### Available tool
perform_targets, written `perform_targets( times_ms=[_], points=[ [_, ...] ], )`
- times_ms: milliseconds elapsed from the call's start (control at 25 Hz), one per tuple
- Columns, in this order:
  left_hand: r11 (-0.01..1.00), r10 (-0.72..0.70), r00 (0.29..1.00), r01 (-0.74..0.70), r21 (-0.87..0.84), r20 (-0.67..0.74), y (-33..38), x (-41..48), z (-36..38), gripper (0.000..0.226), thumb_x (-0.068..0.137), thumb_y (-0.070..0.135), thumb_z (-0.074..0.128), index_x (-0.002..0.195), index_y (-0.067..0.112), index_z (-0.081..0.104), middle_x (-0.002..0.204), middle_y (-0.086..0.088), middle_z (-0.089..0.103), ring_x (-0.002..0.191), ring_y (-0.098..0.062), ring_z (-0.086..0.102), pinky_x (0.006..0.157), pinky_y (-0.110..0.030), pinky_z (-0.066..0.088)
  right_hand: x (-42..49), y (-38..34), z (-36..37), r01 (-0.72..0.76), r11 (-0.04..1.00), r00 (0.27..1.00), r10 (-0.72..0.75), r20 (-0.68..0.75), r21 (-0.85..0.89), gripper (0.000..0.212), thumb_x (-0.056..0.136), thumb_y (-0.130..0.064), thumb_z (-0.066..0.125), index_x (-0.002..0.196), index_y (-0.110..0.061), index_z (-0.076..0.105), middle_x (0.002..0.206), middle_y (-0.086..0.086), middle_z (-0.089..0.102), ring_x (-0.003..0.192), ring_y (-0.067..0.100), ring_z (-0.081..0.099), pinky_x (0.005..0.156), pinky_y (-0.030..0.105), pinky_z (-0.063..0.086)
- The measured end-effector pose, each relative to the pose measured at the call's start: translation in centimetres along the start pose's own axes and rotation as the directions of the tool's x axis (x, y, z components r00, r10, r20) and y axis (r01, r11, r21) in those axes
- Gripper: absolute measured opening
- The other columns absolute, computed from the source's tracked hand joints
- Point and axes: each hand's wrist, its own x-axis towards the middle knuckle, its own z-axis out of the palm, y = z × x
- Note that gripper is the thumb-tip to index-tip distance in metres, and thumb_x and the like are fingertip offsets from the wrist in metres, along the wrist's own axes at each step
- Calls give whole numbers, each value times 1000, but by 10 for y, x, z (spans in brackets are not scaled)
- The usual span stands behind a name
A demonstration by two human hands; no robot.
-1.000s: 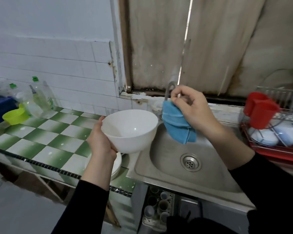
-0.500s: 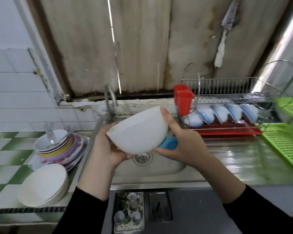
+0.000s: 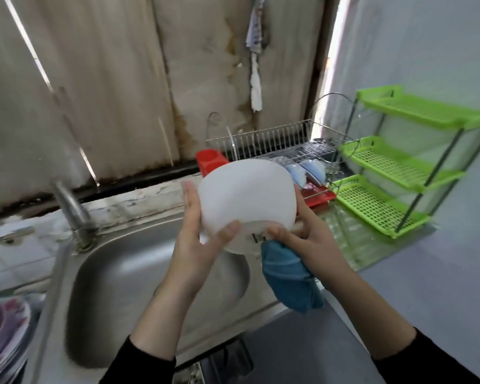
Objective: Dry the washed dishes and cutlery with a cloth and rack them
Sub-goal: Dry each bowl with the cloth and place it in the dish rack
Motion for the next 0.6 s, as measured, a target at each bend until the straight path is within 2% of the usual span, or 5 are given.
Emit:
perform_targets(
  times_ms=[80, 200, 400, 520, 600],
  points=[
    [946, 199, 959, -242, 217, 202, -3, 17, 0, 120, 62, 64, 74, 145, 54, -12, 156, 27, -15, 147, -1, -8, 120, -42, 9, 6, -1, -10, -95, 988, 995, 98, -22, 122, 80, 72, -48, 80, 142, -32, 45, 103, 8, 73, 86, 28, 71, 74, 41, 58],
    [755, 334, 825, -523, 395, 455, -11, 50, -2, 129, 61, 61, 80, 149, 45, -14, 158, 21, -20, 147, -8, -16, 117, -42, 3, 13, -3, -25, -154, 949, 977, 187, -100, 276, 52, 74, -33, 72, 123, -17, 62, 100, 10, 74, 82, 23, 71, 66, 28, 55],
    [357, 533, 639, -764, 537, 554, -37, 97, 14, 115, 73, 58, 69, 154, 20, -3, 162, -5, -1, 150, -21, 1, 118, -57, 15, 13, 5, -35, -162, 970, 946, 205, -252, 179, 51, 73, -37, 67, 117, -10, 67, 96, 8, 75, 92, 30, 71, 80, 38, 58],
    [353, 603, 595, -796, 491, 531, -46, 112, 33, 108, 76, 61, 65, 154, 15, 6, 161, -5, 13, 149, -21, 15, 119, -50, 18, 11, 12, -50, -208, 978, 946, 204, -250, 11, 78, 66, -47, 76, 136, -23, 54, 73, 16, 71, 63, 32, 68, 63, 39, 55],
    [432, 586, 619, -784, 445, 522, -51, 119, 48, 116, 69, 59, 75, 154, 14, 9, 160, -4, 18, 148, -17, 17, 118, -46, 22, 11, 21, -67, -233, 970, 955, 216, -204, -65, 104, 59, -48, 88, 148, -34, 35, 68, 33, 59, 49, 22, 51, 53, 33, 41]
  ],
)
